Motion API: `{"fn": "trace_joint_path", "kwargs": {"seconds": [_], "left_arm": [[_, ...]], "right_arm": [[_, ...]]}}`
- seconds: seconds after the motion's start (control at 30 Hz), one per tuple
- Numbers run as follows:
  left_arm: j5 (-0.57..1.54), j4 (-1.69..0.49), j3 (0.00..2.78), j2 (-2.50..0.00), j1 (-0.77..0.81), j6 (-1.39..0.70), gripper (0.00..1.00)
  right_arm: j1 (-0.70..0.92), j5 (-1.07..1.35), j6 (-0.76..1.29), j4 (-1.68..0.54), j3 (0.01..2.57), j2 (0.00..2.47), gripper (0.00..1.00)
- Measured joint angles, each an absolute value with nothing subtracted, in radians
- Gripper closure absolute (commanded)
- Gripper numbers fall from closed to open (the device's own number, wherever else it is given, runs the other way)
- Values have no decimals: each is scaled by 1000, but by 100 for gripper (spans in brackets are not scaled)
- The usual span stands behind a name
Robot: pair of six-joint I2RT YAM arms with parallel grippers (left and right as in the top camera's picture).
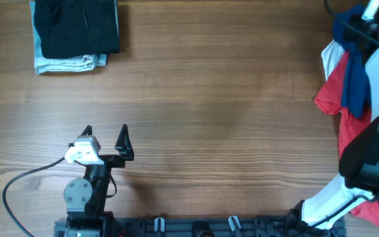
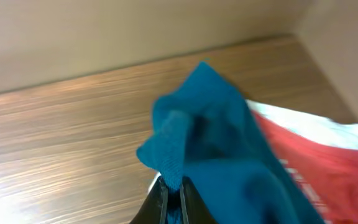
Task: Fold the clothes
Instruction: 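Pull the teal shirt left with the right gripper and drop it mid-table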
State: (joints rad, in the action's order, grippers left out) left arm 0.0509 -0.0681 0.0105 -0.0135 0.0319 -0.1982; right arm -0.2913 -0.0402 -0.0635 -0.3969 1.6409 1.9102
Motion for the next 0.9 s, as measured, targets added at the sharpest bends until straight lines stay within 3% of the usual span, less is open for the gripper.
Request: {"fn": "trace_joint_path", "kwargs": {"seconds": [0.4,0.6,0.63,0.67,0.77,0.8,0.83,0.87,0.9], "left_arm": [[51,-68,10,-14,32,-198,0],[51,-68,10,-14,32,-198,0],[51,-68,10,-14,32,-198,0],[51,-68,10,-14,32,-198,0],[51,-68,10,-14,32,-198,0],[51,-68,10,-14,32,-198,0],[51,-68,10,-14,32,-198,0],[51,-68,10,-14,32,-198,0],[51,-68,10,-14,32,-198,0]], "right_arm": [[258,76,126,-478,1641,1888,96],[569,216,324,-350,1641,1927,96],[640,244,367,-313,1641,1964,90],[687,255,385,-301,1641,1989,71],[861,257,442,-290,1641,2041,51],[889,259,461,-286,1641,2040,49],[902,261,475,-288,1641,2040,43],[900,257,476,-295,1641,2040,29],[888,240,477,-319,1641,2032,27]]}}
